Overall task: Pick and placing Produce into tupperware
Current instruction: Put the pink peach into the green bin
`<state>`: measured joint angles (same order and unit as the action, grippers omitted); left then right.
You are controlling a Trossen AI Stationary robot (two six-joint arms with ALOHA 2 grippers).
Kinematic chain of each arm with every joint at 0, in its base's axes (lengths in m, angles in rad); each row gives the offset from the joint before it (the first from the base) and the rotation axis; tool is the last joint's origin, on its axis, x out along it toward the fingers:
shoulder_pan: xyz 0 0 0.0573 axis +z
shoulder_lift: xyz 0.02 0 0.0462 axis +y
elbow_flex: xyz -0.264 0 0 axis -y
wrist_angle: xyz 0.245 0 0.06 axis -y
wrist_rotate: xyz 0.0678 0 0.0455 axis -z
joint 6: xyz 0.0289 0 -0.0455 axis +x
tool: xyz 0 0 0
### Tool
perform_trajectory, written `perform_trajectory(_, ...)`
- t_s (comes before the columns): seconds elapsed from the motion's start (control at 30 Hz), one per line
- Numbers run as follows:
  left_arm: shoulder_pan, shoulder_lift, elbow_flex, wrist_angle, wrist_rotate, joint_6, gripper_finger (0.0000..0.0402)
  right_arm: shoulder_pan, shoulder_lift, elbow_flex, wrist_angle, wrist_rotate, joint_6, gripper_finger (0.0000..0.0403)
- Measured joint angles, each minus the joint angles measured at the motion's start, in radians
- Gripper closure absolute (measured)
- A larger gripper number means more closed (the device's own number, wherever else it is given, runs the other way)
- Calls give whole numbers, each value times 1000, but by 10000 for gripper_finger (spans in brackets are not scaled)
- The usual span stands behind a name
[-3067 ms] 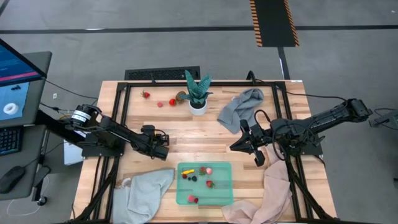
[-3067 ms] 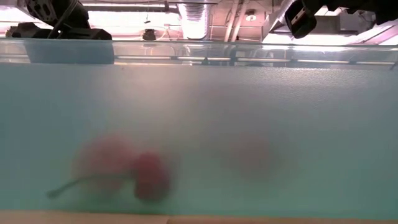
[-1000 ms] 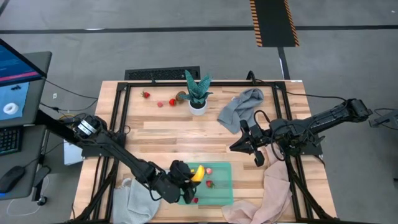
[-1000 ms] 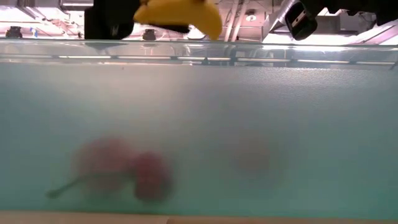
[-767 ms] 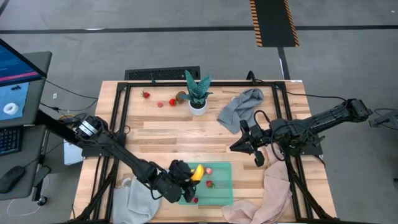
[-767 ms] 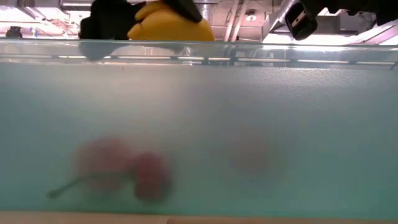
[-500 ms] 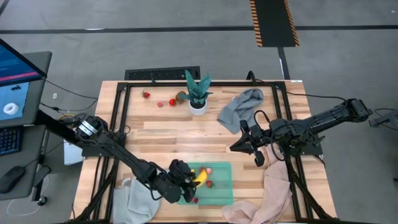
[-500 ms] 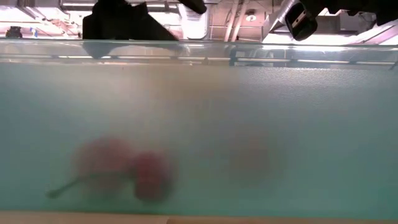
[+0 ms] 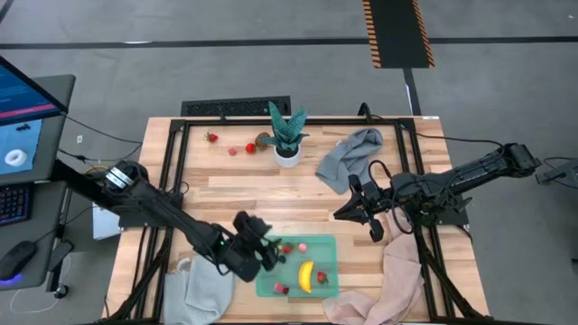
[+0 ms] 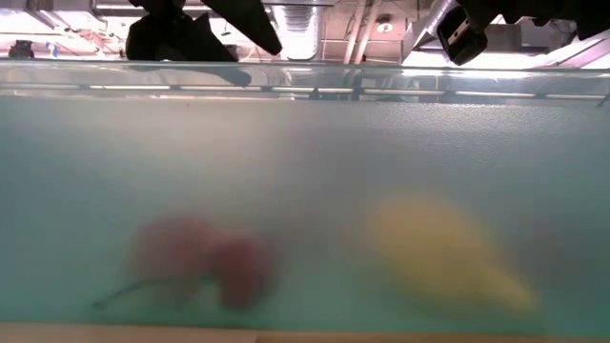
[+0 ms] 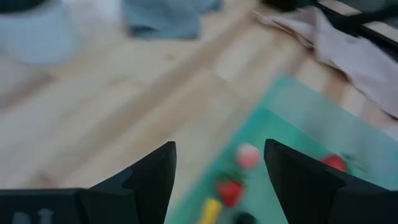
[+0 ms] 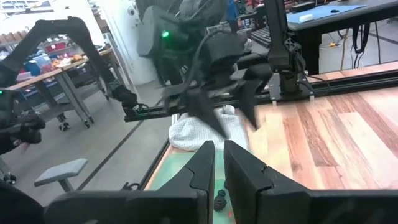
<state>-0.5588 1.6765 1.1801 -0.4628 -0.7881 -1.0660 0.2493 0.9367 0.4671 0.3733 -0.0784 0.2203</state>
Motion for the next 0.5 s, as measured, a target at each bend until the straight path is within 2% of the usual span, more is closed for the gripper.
perform_trajectory(0.2, 67, -94, 0, -165, -82, 23, 167, 0, 0, 0, 1, 0, 2, 344)
perform_trajectory(0.5, 106, -239, 0, -299, -126, 224, 168, 0, 0, 1, -10, 0, 8, 344)
